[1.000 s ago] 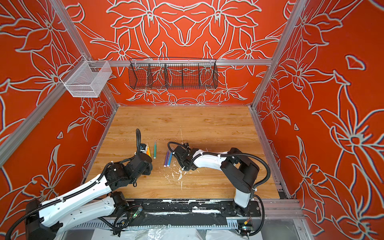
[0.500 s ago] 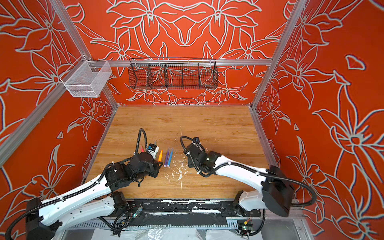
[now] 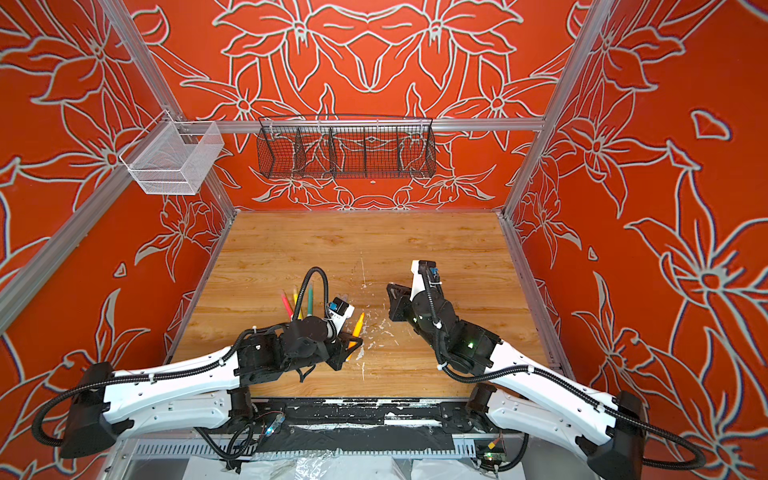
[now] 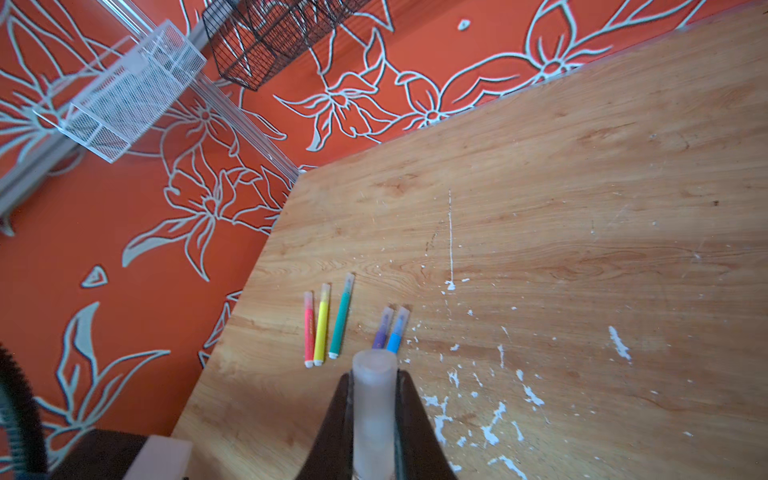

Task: Insert the pens into the pen caps
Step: 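Carry the cap with the right gripper toward the orange marker tip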

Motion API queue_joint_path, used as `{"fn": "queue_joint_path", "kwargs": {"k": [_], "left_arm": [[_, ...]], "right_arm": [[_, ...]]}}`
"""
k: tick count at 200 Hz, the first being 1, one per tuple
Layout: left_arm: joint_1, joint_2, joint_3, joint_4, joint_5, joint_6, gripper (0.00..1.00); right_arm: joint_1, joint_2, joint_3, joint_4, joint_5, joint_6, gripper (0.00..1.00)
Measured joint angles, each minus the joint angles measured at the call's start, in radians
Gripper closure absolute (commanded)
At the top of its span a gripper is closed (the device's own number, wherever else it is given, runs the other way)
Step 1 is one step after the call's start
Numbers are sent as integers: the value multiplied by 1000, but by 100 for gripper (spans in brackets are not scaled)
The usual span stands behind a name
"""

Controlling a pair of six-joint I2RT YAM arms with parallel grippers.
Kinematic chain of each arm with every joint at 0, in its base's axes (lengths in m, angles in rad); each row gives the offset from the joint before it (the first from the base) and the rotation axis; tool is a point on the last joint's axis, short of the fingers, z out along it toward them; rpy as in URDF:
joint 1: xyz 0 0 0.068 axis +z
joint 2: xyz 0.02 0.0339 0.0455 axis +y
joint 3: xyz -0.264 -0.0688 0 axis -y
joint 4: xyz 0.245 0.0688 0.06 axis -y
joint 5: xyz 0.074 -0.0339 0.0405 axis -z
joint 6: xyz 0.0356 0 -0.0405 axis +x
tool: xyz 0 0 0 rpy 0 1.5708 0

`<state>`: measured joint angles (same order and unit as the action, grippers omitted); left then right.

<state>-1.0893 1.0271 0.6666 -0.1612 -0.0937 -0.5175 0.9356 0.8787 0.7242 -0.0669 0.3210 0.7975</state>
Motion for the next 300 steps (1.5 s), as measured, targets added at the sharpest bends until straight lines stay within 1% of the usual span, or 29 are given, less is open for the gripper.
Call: {"fn": "queue_joint_path", "kwargs": {"k": [36,78,142,203,300], "left_arm": [[-2,27,8,39,-6,-20,100],[-2,43,32,50,-26,-37,100],[-2,43,33,53,-63,-45,100],[-3,54,43,52,-82,-44,100],[-3,66,46,53,-109,-44,100]], "right_arm": [[0,34,-37,135,-59,51,91],[0,66,-49,209,-105,94,92],[3,72,-75,257,-133,131,92],[15,117,-76,283,-164,150,93],[41,128,-104,302,-166,166,93]]}}
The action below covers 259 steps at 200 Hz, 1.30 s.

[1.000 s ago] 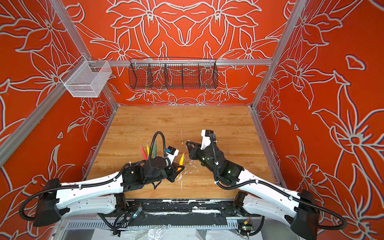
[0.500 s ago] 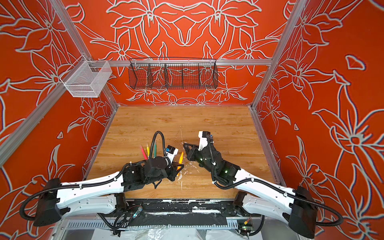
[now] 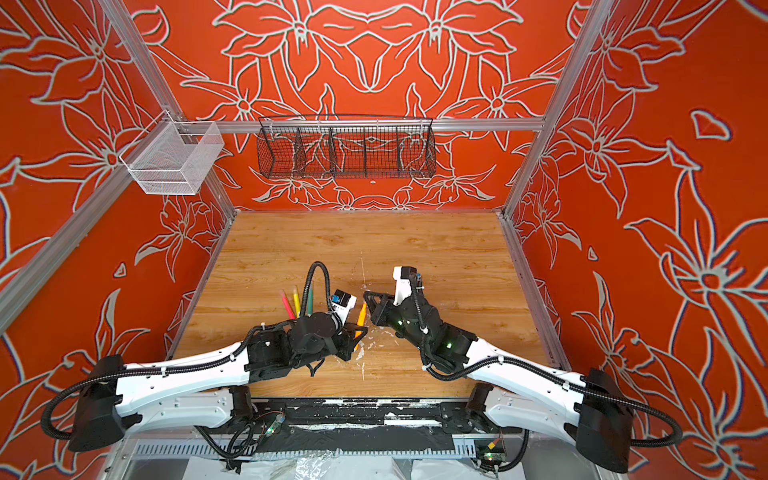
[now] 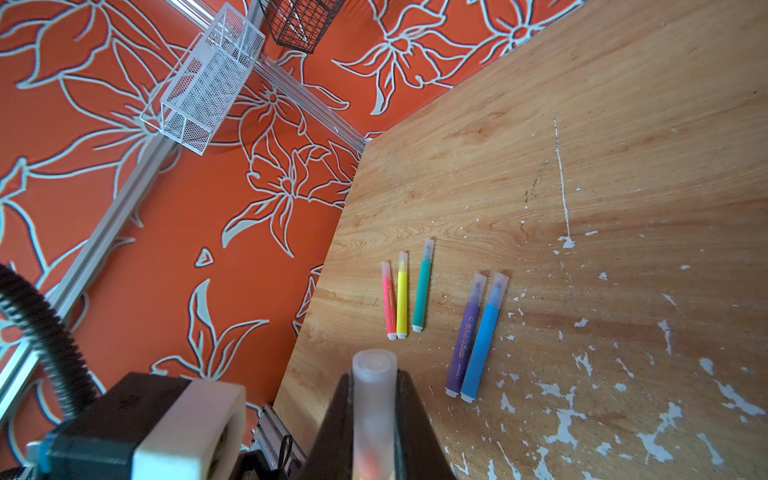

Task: Insert the pens into the pen caps
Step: 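Carry the cap with the right gripper toward the orange marker tip, then lower the cap onto the orange marker tip and open the right gripper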

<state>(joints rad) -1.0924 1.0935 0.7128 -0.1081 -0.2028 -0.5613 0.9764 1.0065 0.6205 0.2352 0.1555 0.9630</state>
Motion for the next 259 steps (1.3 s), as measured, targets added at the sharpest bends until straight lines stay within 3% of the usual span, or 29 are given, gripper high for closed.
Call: {"fn": "queue_joint_path", "kwargs": {"k": [181,213,259], "left_arm": [[-4,23,13,5,-39,26,100],[-5,22,21,-11,-44,39,100],[-4,23,46,0,-59,45,100]], "right_arm": [[45,-8,-22,18,27,5,92],[54,-8,-24,24,43,-2,84],[75,-11,-24,12,37,-21,61]]}}
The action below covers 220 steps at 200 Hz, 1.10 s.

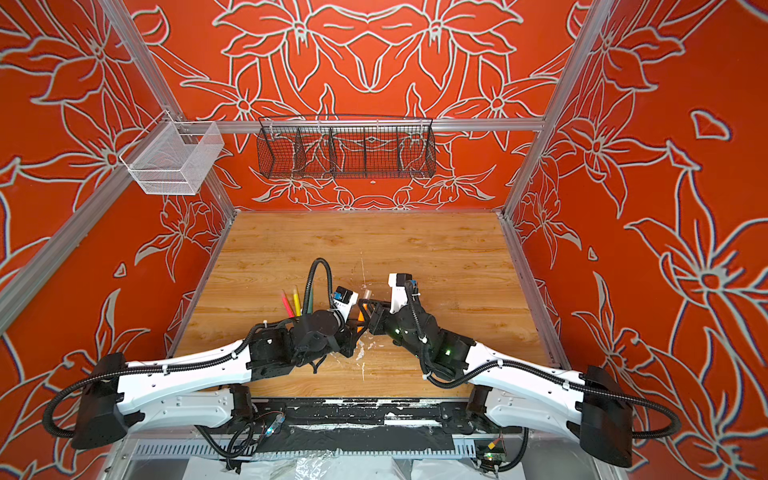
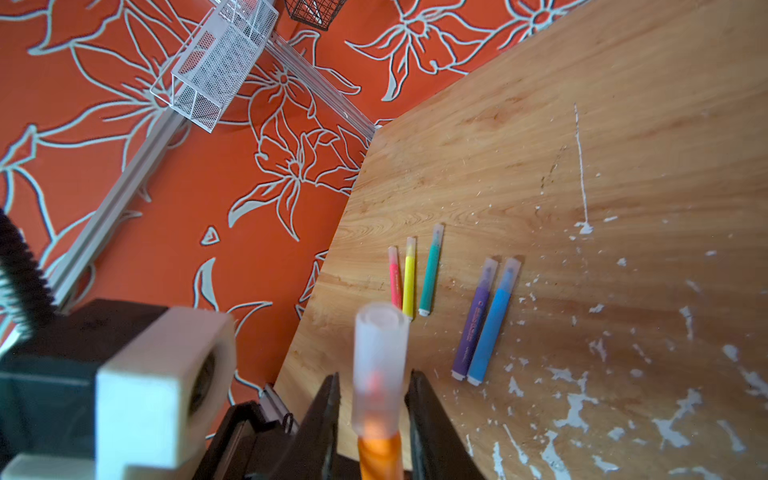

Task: Insert the pens into the pen caps
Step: 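Lower the cap onto the orange marker tip and open the right gripper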

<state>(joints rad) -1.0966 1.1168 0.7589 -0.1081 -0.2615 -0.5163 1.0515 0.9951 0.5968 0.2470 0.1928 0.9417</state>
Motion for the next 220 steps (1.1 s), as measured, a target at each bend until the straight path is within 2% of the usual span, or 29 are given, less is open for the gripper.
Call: {"fn": "queue_joint_path", "kwargs": {"k": [33,72,108,160,188,220], "left_arm": [[0,0,2,13,-4,0,100],[0,0,-3,16,-6,0,100],[0,0,-6,20,5,4,100],[0,0,-34,51,66,26,100],[0,-3,-40,57,95,34,100],[0,-22,-45,66,111,46,100]], "right_arm": [[4,-38,0,-45,5,-20,45],[4,-131,0,-109,35,-47,41],[4,-200,13,-174,89,-77,54],[-31,-160,128,-278,170,-131,67],[-98,-102,156,-287,164,-134,70],[-187,-21,156,-283,89,-122,73]]}}
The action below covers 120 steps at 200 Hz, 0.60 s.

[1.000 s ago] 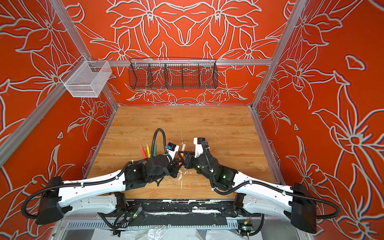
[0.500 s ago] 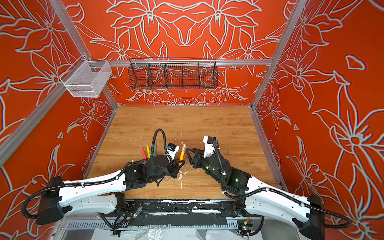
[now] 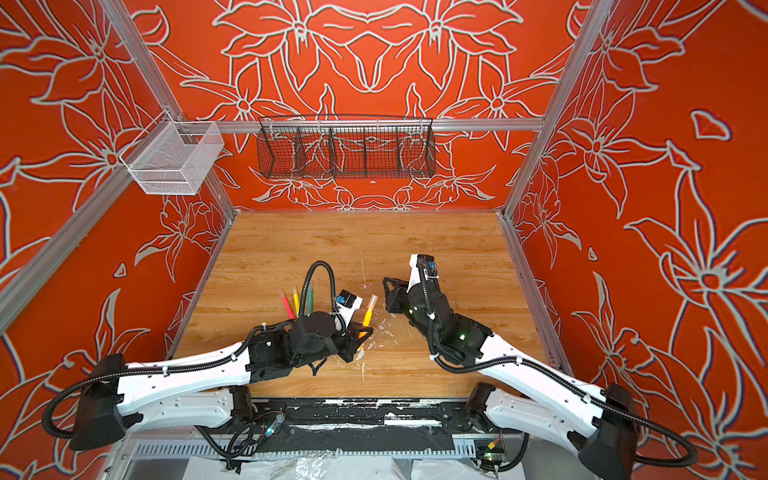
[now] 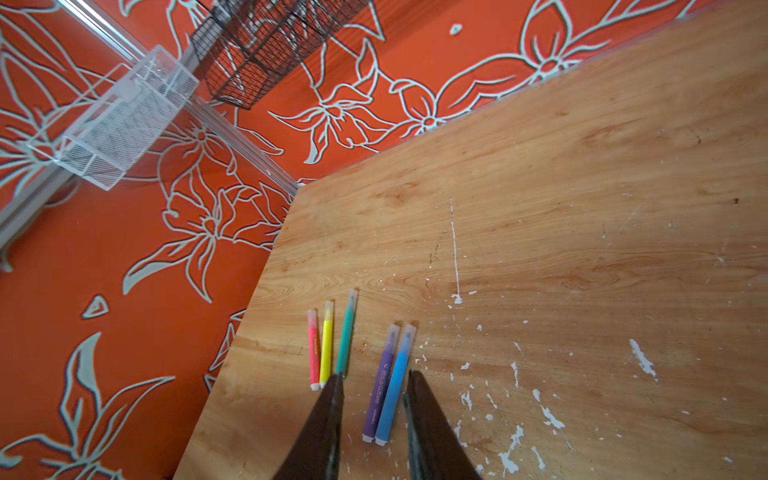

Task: Insert the pens into the pen caps
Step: 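Lower the cap onto the orange marker tip and open the right gripper, then lower the open right gripper over the cap on the orange marker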

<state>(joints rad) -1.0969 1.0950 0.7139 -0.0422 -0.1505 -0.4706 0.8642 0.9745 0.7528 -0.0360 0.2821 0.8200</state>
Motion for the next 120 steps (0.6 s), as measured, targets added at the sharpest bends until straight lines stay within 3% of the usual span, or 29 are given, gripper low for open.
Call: {"fn": "queue_joint_path", "kwargs": {"k": [120], "left_arm": [[0,-1,-3,1,14,11,100]], "right_arm": [[-18,49,-13,145,-235,0,78]]}}
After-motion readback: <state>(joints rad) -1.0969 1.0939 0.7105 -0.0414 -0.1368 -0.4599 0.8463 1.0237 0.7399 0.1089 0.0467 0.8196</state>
